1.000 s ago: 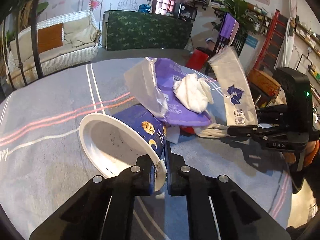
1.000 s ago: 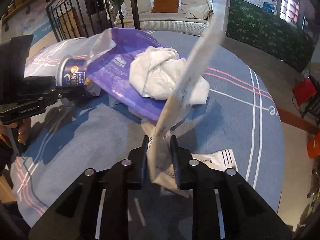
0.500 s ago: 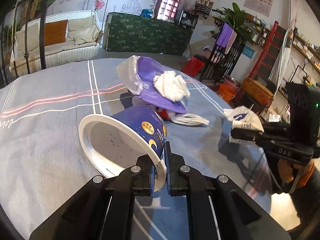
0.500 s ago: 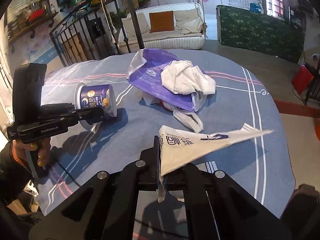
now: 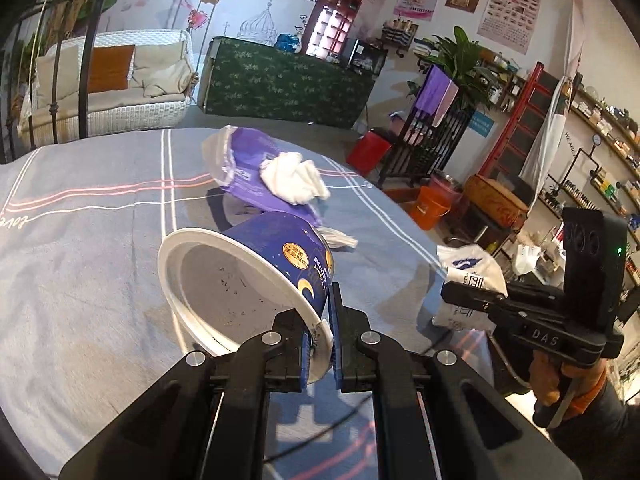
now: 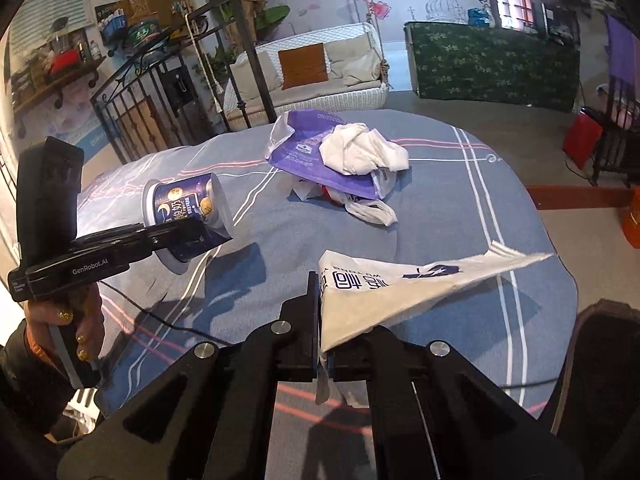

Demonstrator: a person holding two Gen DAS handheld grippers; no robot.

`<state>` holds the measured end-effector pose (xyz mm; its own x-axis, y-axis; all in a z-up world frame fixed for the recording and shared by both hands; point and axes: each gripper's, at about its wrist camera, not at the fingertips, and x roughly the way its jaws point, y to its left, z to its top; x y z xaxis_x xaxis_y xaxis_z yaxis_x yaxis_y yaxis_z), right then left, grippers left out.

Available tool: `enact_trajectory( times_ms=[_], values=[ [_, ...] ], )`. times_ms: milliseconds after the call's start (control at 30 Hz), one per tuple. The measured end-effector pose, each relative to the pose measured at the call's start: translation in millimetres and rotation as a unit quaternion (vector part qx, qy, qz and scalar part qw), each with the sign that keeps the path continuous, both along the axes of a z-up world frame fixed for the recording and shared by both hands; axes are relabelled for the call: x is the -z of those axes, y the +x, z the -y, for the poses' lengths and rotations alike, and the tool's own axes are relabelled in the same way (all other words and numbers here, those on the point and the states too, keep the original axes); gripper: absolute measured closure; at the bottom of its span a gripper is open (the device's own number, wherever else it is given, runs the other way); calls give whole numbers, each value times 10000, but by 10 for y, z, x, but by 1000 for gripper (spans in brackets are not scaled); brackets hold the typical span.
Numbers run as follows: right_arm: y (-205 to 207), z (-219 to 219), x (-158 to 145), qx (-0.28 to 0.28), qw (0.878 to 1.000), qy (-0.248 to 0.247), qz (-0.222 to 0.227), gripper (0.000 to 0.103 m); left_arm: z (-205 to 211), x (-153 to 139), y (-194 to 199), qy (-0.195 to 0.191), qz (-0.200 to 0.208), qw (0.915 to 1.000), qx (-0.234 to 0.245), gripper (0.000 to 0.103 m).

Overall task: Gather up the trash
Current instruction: 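Carry the yogurt cup and paper wrapper over the black bin, then open the right tool to drop the wrapper into the bin while the left tool drops the cup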

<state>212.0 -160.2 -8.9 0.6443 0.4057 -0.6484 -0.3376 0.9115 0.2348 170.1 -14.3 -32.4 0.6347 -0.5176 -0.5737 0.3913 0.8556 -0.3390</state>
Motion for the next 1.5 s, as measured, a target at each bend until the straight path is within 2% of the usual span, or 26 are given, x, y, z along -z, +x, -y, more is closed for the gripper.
enact_trajectory(
  times_ms=[200,567,700,1200,1367,1500],
  values=[
    [-208,258,-33,378,9992,130,37,100,185,-44,-85,-157,-29,9998,154,94],
    [-573,865,-56,1067,9934,413,6,100,662,-122,-228,-175,123,9978,630,94],
    [-701,1037,-45,1365,9904,216,74,100,824,-136,-247,-300,90,9962,812,94],
    [-1124,1844,271,2485,9681,156,-291,100,1601,-156,-466,-452,75,9837,1740,94],
    [-1190,1993,382,2687,9623,186,-365,100,1735,-154,-467,-388,71,9832,1780,94],
    [-1188,2106,505,2854,9569,179,-517,99,1866,-222,-549,-295,260,9808,1911,94]
  ],
)
